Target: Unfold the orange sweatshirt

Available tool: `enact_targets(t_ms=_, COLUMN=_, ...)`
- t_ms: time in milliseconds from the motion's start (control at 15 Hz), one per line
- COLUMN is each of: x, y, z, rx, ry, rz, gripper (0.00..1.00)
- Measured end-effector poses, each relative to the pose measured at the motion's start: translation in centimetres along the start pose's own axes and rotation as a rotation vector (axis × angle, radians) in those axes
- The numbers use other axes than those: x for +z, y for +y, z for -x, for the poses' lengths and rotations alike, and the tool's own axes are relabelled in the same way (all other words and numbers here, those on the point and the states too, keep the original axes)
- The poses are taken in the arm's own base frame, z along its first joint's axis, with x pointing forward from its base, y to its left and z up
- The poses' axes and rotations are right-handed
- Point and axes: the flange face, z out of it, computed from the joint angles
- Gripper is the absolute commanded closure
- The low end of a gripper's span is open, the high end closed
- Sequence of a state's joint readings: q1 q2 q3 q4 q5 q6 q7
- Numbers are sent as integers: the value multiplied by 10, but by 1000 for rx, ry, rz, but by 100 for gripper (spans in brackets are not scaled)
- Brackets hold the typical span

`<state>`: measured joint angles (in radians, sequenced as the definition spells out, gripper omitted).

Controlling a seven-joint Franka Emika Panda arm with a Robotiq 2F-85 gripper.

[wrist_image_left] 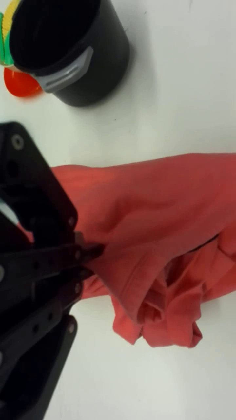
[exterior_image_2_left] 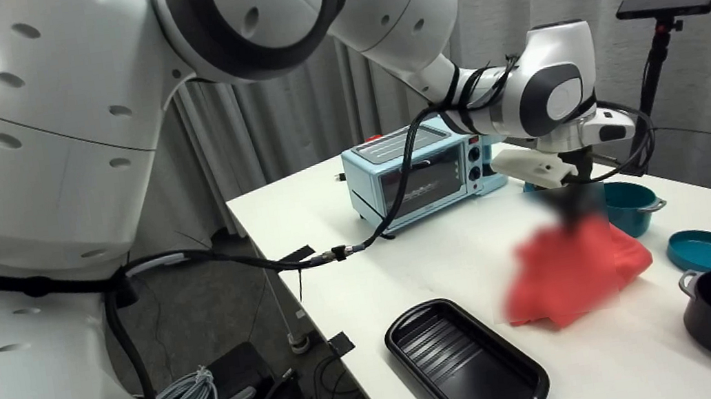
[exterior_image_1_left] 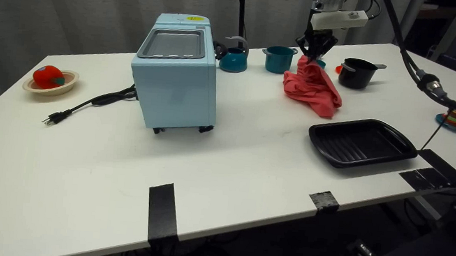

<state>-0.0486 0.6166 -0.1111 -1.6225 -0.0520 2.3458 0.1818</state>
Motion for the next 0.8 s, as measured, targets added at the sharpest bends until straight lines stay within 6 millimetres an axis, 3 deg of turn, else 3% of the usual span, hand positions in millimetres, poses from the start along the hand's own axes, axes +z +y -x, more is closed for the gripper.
enact_targets(t_ms=333, x=-5, y=57, z=35, rx=83, ry=-34, rz=147, gripper=99)
enact_targets(t_ms=400, x=-2, y=68, z=43, rx=99, ry=-47, rz=174, gripper=70)
enact_targets(t_ms=467, x=3, y=78, z=50, rx=112, ry=-59, rz=200, gripper=69)
enact_targets(t_ms=800, x=16, y=95, z=75, rx=188, ry=-108, rz=293, gripper=33)
